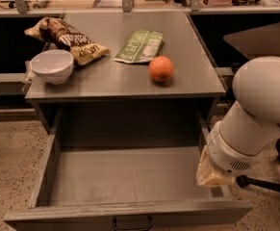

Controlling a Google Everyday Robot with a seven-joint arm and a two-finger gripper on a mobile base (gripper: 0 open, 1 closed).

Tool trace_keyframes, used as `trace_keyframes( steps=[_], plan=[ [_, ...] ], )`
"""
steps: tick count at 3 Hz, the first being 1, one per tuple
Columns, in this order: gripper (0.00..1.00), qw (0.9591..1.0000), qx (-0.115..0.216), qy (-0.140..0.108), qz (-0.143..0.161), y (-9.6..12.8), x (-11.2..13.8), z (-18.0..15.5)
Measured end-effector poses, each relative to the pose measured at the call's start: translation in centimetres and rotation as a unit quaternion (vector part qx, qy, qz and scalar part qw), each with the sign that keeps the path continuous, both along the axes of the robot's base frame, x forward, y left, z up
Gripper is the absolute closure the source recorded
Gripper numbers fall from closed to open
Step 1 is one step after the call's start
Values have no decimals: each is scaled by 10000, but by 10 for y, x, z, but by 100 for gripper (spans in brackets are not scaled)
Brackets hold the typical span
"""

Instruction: Close top drawer

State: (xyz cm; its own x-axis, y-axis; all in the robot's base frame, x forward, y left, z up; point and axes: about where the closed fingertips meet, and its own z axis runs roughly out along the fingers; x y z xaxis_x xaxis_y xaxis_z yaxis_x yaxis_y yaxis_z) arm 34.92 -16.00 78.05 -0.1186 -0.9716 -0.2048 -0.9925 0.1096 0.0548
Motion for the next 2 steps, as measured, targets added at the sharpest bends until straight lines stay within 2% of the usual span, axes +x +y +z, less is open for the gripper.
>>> trace_keyframes(
  steps=[1, 2],
  plan=[
    [100, 9999, -14, 84, 87, 13, -17, -13],
    [100, 9999, -14, 84, 87, 13, -17, -13]
  ],
)
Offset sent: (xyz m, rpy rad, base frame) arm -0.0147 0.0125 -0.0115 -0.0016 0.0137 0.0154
